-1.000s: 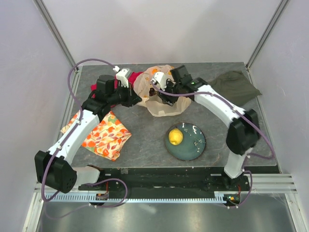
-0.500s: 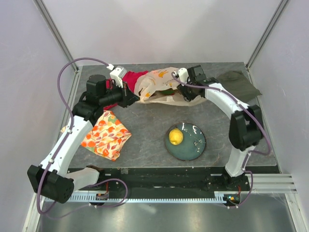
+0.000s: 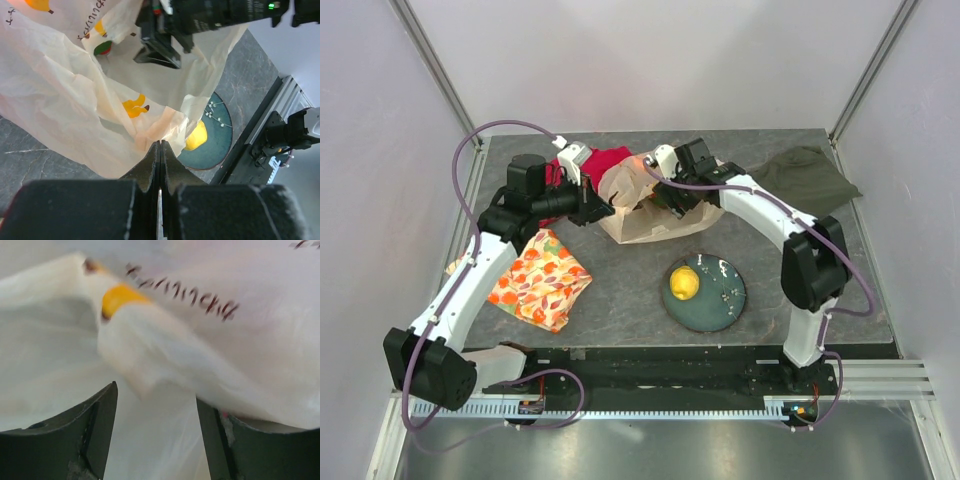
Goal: Take the fake fruits out of the plastic bag
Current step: Take out the fake fruit from the plastic bag.
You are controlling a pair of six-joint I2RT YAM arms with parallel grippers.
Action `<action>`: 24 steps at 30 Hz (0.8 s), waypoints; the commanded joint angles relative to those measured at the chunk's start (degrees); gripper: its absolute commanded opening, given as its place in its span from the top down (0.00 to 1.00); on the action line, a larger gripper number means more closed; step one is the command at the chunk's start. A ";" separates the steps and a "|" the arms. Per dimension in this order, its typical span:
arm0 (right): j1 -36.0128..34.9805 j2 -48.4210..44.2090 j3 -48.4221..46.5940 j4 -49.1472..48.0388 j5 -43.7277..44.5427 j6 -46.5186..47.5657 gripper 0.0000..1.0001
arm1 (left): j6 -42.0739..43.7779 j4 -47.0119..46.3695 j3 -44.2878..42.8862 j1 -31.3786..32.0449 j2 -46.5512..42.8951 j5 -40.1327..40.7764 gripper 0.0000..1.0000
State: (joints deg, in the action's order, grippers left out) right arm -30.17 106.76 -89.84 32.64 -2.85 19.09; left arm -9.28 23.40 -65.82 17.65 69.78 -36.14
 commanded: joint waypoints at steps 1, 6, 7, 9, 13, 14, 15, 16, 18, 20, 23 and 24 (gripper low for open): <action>1.08 5.29 -7.27 -3.46 6.09 -0.72 0.27 | 1.54 -4.23 -1.41 -0.07 0.18 1.68 0.98; 2.31 9.69 -11.31 -4.43 8.04 -0.11 0.23 | 2.51 -4.59 -3.35 0.72 1.76 1.78 0.98; 2.31 10.13 -11.23 -4.43 8.30 0.24 0.22 | 2.34 -4.68 -3.26 0.72 1.94 1.51 0.98; 2.31 10.57 -10.19 -4.43 9.18 1.55 0.21 | 1.90 -4.94 -3.00 0.63 2.29 1.16 0.98; 2.40 11.80 -7.90 -4.43 10.50 3.58 0.20 | 1.37 -5.73 -2.91 0.72 2.73 1.16 0.98; 2.49 12.41 -7.63 -4.52 10.15 3.84 0.20 | 1.46 -6.08 -2.82 0.72 2.99 1.07 0.98; 2.49 12.85 -7.19 -4.69 9.89 4.28 0.21 | 1.28 -6.17 -2.99 0.72 3.08 0.99 0.98; 2.49 13.21 -7.36 -4.69 9.97 4.46 0.21 | 1.28 -6.17 -3.08 0.72 3.26 0.98 0.98; 2.84 13.82 -8.06 -6.27 9.44 4.72 0.23 | 1.19 -6.17 -3.26 0.72 3.52 0.90 0.98; 2.66 15.66 -9.99 -4.80 9.53 5.25 0.25 | 1.28 -6.17 -3.35 0.81 3.79 0.90 0.98; 2.66 16.29 -12.29 -2.68 9.36 5.69 0.27 | 1.46 -6.17 -3.44 0.90 3.70 0.90 0.98; 2.75 16.11 -11.94 -2.50 9.27 5.78 0.27 | 1.46 -6.17 -3.26 0.98 3.61 0.90 0.98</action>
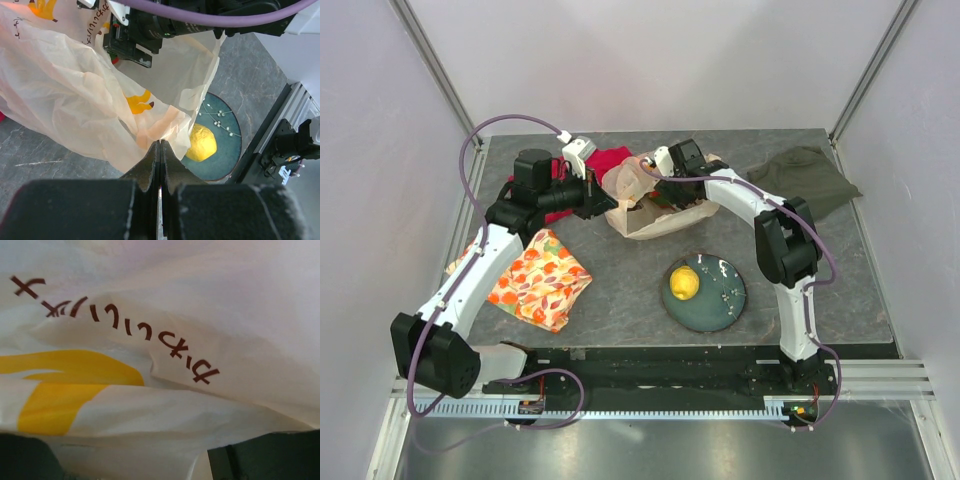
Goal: Take the fake fruits out of the plastic bag
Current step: Take out the fake fruit from the plastic bag.
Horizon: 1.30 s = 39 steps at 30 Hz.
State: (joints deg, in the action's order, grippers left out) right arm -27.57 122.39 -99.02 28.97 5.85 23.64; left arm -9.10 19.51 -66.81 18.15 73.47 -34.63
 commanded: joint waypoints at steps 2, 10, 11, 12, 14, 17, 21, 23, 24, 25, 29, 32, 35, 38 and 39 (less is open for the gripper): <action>0.15 -0.21 -2.23 1.35 0.04 1.67 0.28 | 1.28 -2.28 -2.19 0.48 -0.17 -0.70 0.98; 0.15 0.04 -2.84 3.37 -1.10 3.17 0.58 | 1.37 -2.37 -2.36 0.48 -0.96 -0.88 0.99; 0.24 -0.13 -3.10 3.72 -2.75 3.60 0.72 | 1.54 -2.46 -2.54 0.48 -1.14 -0.96 0.99; 0.24 -0.39 -3.02 3.81 -3.12 3.69 0.77 | 1.63 -2.37 -2.45 0.48 -1.14 -0.96 0.98; 0.24 -2.06 -2.76 3.55 -3.91 3.35 0.88 | 1.55 -2.37 -2.19 0.48 -1.49 -1.05 0.98; 0.33 -5.92 -1.88 3.11 -5.67 3.34 0.94 | 1.46 -2.37 -1.75 0.48 -1.84 -1.14 0.98; 0.24 -14.61 1.19 2.05 -13.22 4.04 0.96 | 1.63 -2.02 -2.27 0.48 -0.97 -0.61 0.98; 0.24 -17.43 2.69 3.01 -17.08 4.75 0.97 | 1.98 -1.84 -3.59 0.48 0.35 -0.26 0.98; 0.24 -19.53 3.04 4.76 -21.27 5.45 0.97 | 2.25 -1.75 -4.03 0.48 0.88 -0.17 0.99; 0.33 -20.43 3.57 5.91 -22.97 7.02 0.97 | 2.42 -1.67 -5.25 0.48 1.41 0.09 0.98; 0.24 -23.50 4.71 11.80 -25.71 10.90 0.99 | 3.74 -1.49 -8.07 0.48 4.04 1.41 0.98; 0.24 -26.75 5.33 15.14 -27.55 13.61 1.00 | 4.71 -1.93 -9.13 0.39 5.01 2.64 0.98; 0.24 -30.27 5.07 17.96 -28.08 15.03 1.00 | 3.83 -2.45 -9.31 0.39 5.28 4.57 0.98; 0.15 -35.63 5.68 19.37 -27.91 15.12 1.00 | 1.81 -2.55 -9.04 0.39 5.02 6.86 0.98; 0.15 -38.34 5.51 19.54 -27.47 13.03 0.99 | 1.37 -2.54 -8.96 0.39 5.01 6.68 0.98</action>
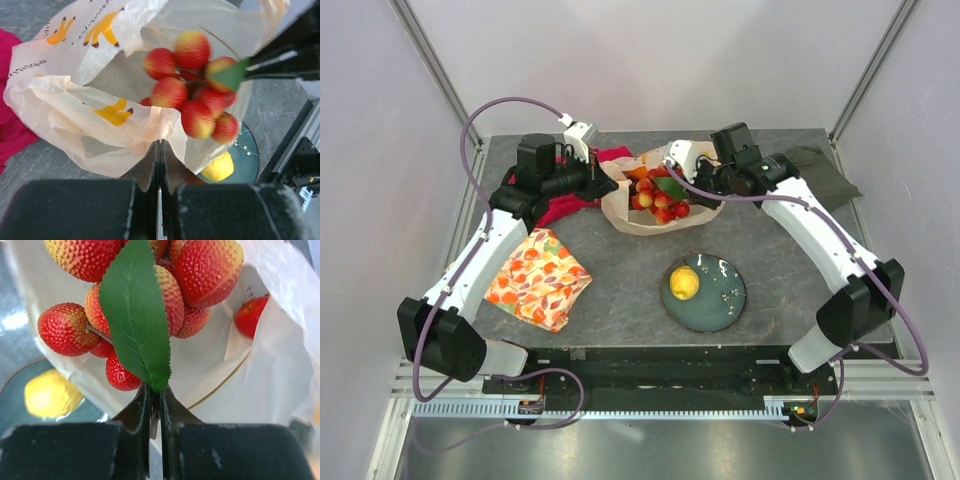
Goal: Take the fake fruits out of the plastic bag
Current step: Take out the fake fruit from the plastic bag, then place the fake fruit on the plate.
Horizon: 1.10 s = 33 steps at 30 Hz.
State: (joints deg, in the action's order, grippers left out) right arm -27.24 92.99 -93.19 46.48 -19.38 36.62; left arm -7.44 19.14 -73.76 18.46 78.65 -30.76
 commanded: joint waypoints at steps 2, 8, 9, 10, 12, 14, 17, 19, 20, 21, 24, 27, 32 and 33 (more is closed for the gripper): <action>-0.09 -11.42 -1.55 2.21 -1.37 -3.12 0.99 | -1.43 -1.91 -1.66 0.09 -0.34 1.76 0.98; -0.44 -20.65 -2.00 5.62 0.04 -8.15 1.00 | -1.61 -2.35 -0.69 0.09 -2.53 1.32 0.98; -0.70 -22.48 -0.35 7.21 0.13 -6.93 1.00 | -1.18 -2.26 -0.60 0.09 -2.80 1.67 0.98; -0.79 -23.55 0.98 8.79 0.13 -5.87 0.99 | -0.13 -2.09 -0.60 0.00 -3.15 1.85 0.99; -0.70 -27.85 7.36 11.87 1.35 -3.76 1.00 | 1.37 -1.82 -0.69 0.00 -3.77 1.85 0.98; -0.70 -32.58 12.13 12.06 2.93 -0.77 1.00 | 1.82 -1.65 -0.86 0.09 -4.03 2.37 0.99; -0.53 -36.98 20.05 11.97 6.28 0.12 1.00 | 1.29 -1.73 -1.56 -0.09 -4.30 2.82 0.98; -0.62 -38.75 24.18 11.97 6.46 -0.58 1.00 | 0.33 -1.56 -2.27 -0.35 -4.21 1.94 0.98; -0.62 -39.89 25.50 11.97 6.80 -1.98 1.00 | 0.06 -1.47 -2.53 -0.53 -4.12 1.76 0.98; -0.53 -40.34 27.95 11.97 6.98 -2.43 1.00 | -0.03 -1.12 -2.97 -0.44 -3.86 1.24 0.98; -0.27 -41.66 33.66 9.96 7.60 -3.92 1.00 | 0.06 -0.85 -3.32 -0.44 -3.42 0.79 0.98; 0.26 -41.49 37.37 6.09 8.38 -4.62 1.00 | 0.15 -0.68 -3.50 -0.44 -2.37 0.79 0.99; 1.49 -36.84 38.17 3.36 10.23 -4.89 1.00 | 0.24 -0.50 -4.73 -0.53 -0.34 0.44 0.98; 1.75 -36.57 38.60 3.09 10.06 -4.46 1.00 | 0.24 -0.42 -5.08 -0.44 0.01 0.53 0.99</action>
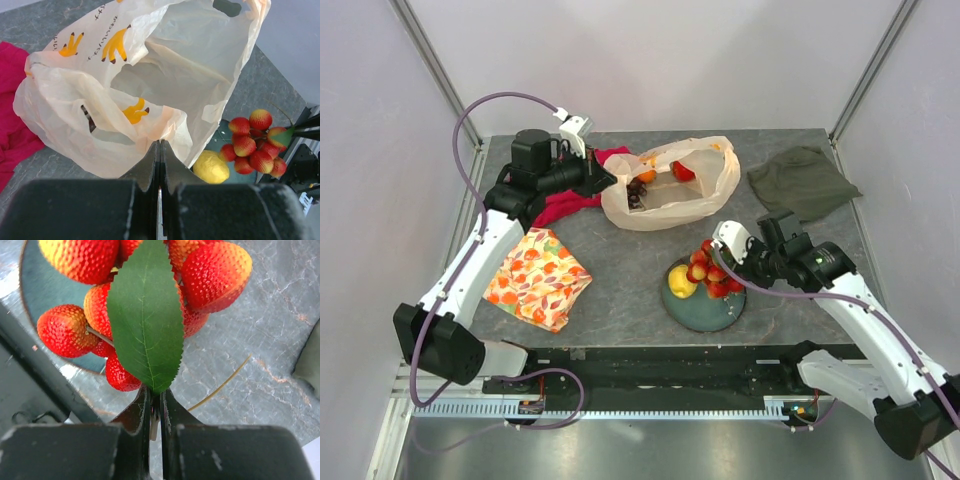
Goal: Take the fake fruits out of the plastic bag
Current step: Place the fake fruit on the plate.
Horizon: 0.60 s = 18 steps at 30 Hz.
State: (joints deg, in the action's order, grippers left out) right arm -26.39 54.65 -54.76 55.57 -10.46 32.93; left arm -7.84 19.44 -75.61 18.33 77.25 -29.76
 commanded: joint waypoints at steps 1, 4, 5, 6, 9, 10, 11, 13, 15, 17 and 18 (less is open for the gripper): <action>1.16 1.95 0.53 -6.44 0.79 -0.50 1.00 | 0.72 -0.72 -3.40 -0.40 1.58 -0.48 0.98; 1.43 2.12 2.29 -7.67 0.88 0.29 1.00 | 0.89 -0.81 -3.93 -0.31 2.37 -0.39 0.98; 1.52 2.82 2.64 -7.93 0.97 0.38 1.00 | 0.81 -0.72 -4.10 -0.31 2.72 -0.48 0.98; 1.61 3.26 3.08 -8.02 1.31 0.38 1.00 | 0.80 -0.72 -4.19 -0.31 2.81 -0.56 0.98; 2.13 4.85 3.96 -8.99 1.84 0.03 1.00 | 0.37 -0.72 -4.19 -0.31 3.34 -0.91 0.98; 2.40 5.63 4.22 -9.77 1.93 -0.40 1.00 | 0.28 -0.72 -4.28 -0.31 3.43 -1.09 0.98; 2.40 6.07 4.75 -10.30 2.02 -0.58 0.99 | 0.02 -0.72 -4.28 -0.31 3.60 -1.09 0.98; 2.40 7.65 5.19 -11.88 2.55 -1.11 1.00 | -0.07 -0.81 -4.28 -0.31 3.87 -1.35 0.98; 2.48 8.97 5.46 -12.76 3.33 -1.02 1.00 | -0.07 -0.90 -4.37 -0.31 4.22 -1.44 0.98; 2.49 10.73 5.63 -13.82 4.22 -0.33 1.00 | -0.16 -0.81 -4.37 -0.40 4.31 -1.53 0.98; 2.75 11.43 5.63 -14.26 4.22 -0.06 0.99 | -0.16 -0.90 -4.28 -0.31 4.48 -1.53 0.98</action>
State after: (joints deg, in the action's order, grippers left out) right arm -24.14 64.05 -49.17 46.15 -7.84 32.75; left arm -7.84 19.62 -77.32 18.33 81.06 -30.20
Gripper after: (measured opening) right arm 0.100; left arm 0.022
